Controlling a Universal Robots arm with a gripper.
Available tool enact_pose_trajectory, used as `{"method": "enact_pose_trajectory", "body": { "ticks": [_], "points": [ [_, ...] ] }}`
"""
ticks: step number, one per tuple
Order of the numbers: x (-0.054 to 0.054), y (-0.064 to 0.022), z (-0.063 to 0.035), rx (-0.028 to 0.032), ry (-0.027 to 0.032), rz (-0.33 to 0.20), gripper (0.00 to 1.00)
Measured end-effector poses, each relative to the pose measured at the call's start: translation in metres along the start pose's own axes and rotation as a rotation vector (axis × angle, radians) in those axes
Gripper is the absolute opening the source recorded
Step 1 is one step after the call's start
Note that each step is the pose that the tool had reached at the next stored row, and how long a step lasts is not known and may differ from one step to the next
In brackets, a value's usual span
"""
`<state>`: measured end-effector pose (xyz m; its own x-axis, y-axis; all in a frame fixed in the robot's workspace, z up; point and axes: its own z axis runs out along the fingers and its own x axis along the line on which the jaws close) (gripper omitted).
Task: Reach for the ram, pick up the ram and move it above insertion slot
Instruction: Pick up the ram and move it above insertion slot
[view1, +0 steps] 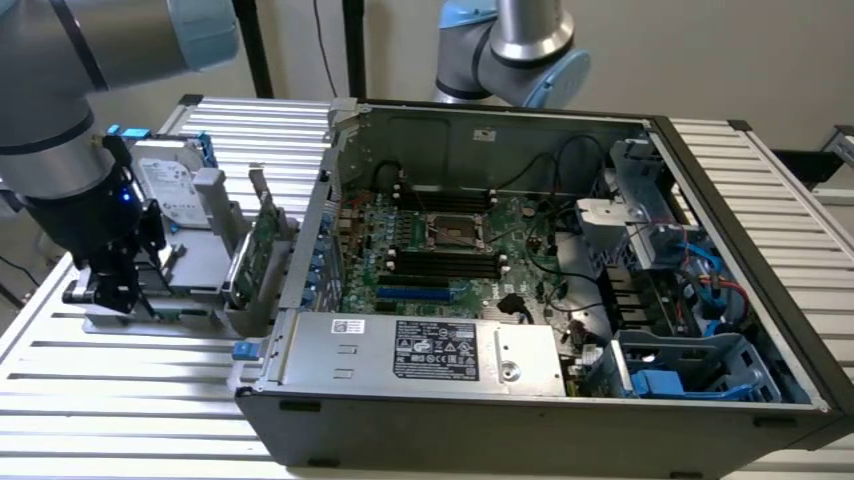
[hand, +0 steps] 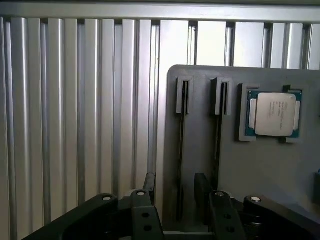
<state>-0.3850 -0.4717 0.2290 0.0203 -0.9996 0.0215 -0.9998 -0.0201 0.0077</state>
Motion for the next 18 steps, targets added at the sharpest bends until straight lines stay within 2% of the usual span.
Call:
{"method": "enact_pose_trajectory", "body": {
  "ticks": [14,18],
  "points": [
    [-0.006,0.0035,0.0253,0.0002,0.0,0.0,0.44],
    [-0.007,0.0043,0.0295,0.0002,0.0,0.0,0.44]
  ]
}}
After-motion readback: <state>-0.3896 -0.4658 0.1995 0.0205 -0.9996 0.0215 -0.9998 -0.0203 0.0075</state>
